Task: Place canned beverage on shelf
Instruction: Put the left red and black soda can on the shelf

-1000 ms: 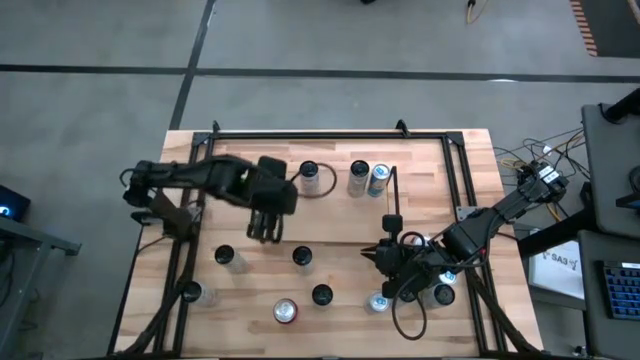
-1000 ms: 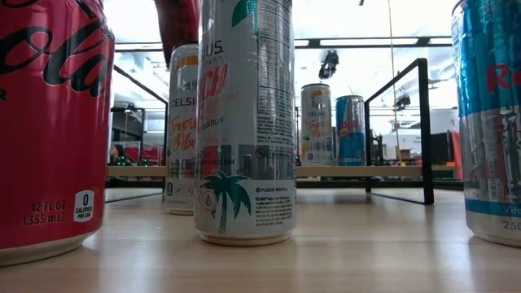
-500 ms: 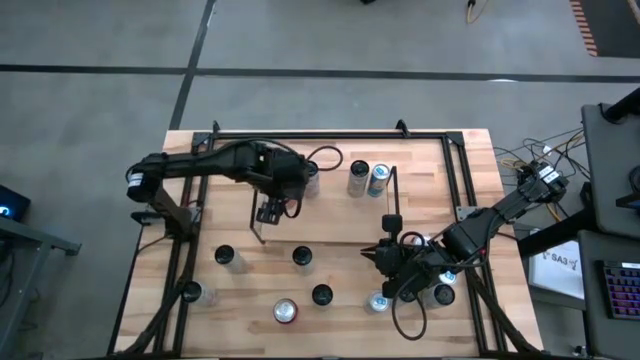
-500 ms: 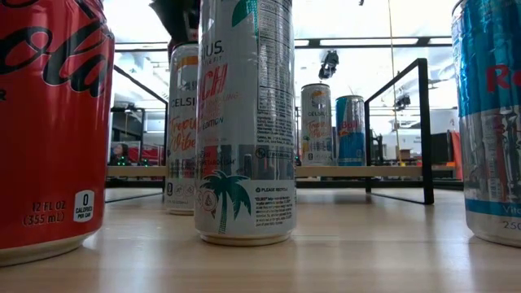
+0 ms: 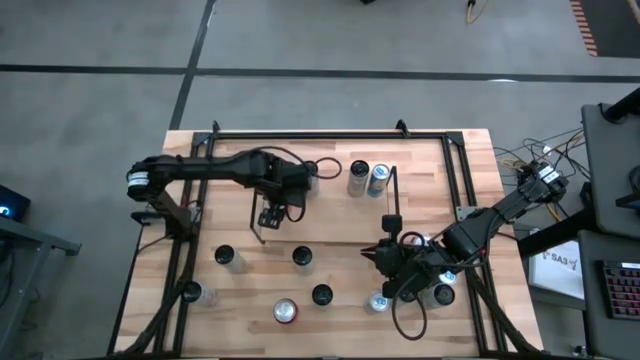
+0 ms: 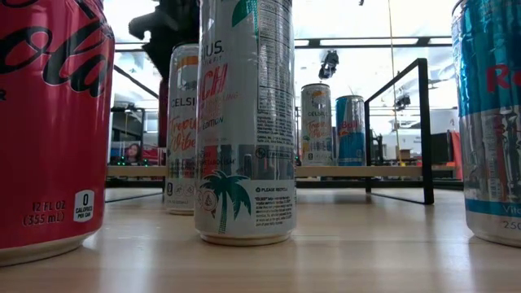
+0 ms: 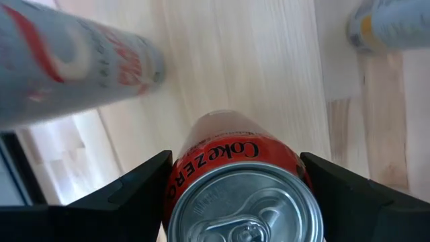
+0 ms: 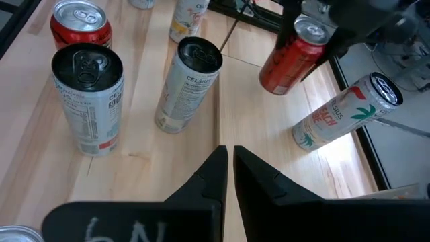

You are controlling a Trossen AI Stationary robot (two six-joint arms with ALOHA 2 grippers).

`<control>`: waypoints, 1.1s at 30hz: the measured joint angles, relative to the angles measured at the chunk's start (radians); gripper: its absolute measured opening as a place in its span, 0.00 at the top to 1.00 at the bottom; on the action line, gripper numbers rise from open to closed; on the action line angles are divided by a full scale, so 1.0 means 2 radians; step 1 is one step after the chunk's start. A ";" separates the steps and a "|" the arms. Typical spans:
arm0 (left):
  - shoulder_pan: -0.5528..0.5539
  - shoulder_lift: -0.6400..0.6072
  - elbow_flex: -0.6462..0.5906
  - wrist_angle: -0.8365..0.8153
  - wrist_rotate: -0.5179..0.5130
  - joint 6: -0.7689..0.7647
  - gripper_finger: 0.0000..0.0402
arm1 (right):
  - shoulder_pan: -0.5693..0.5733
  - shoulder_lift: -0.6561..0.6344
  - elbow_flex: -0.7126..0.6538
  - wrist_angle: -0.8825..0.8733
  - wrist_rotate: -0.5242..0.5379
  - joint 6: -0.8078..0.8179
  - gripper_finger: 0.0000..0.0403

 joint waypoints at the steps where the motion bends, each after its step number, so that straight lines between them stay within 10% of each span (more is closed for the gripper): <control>1: 0.000 0.000 -0.004 0.003 0.000 0.000 0.30 | 0.000 0.000 0.000 0.000 0.000 0.000 0.96; 33: 0.004 0.000 -0.038 0.036 -0.001 0.000 0.30 | 0.000 0.000 0.000 0.000 0.001 0.000 0.96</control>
